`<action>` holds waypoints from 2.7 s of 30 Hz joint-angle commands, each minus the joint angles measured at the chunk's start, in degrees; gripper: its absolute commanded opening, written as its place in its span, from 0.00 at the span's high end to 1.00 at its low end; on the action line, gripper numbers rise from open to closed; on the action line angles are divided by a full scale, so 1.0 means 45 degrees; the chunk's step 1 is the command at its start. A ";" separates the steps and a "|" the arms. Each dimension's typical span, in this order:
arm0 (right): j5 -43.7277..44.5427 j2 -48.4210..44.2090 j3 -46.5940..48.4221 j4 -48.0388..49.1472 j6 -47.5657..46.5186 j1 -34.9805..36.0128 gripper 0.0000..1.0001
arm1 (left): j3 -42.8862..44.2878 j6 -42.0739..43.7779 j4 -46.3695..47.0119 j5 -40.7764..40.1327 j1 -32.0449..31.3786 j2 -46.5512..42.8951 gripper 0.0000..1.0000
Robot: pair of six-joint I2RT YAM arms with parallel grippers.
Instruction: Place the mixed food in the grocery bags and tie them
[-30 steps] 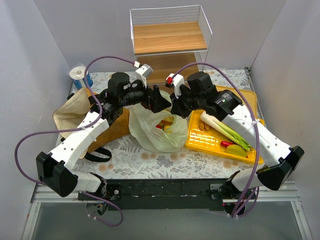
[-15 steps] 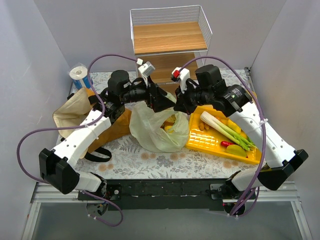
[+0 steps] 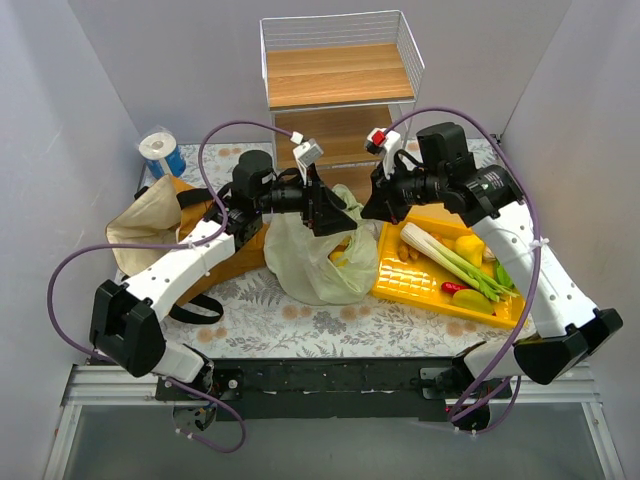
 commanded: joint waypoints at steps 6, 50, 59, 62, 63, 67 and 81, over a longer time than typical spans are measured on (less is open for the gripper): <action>-0.1510 0.0349 0.0842 -0.0794 -0.0106 -0.0229 0.99 | 0.0693 0.2357 -0.0643 -0.2822 -0.0217 -0.0500 0.02; -0.1353 0.1755 0.2600 -0.0521 0.0695 -0.0776 0.99 | -0.1709 0.1110 0.0236 -0.1613 -0.1408 0.0513 0.58; 0.0088 0.1677 0.2327 -0.0170 0.1143 -0.0776 0.93 | -0.1669 0.0094 -0.0076 -0.5311 -0.1389 -0.0304 1.00; 0.0501 0.1366 0.1589 0.0317 0.1573 -0.0814 0.49 | -0.1844 -0.0510 -0.0583 -0.7443 -0.1155 -0.1104 1.00; 0.0560 0.0958 0.1158 0.0590 0.1670 -0.0776 0.42 | -0.2000 -0.0899 -0.0643 -0.7646 -0.1038 -0.1243 1.00; 0.0970 -0.0410 -0.1224 0.1957 0.1925 -0.0737 0.30 | -0.2664 -0.1429 -0.1365 -0.7687 -0.0588 -0.1615 1.00; 0.4799 0.0639 -0.3747 0.3014 0.1925 0.3169 0.53 | -0.5106 -0.1528 -0.2283 -0.6378 -0.0548 -0.3490 1.00</action>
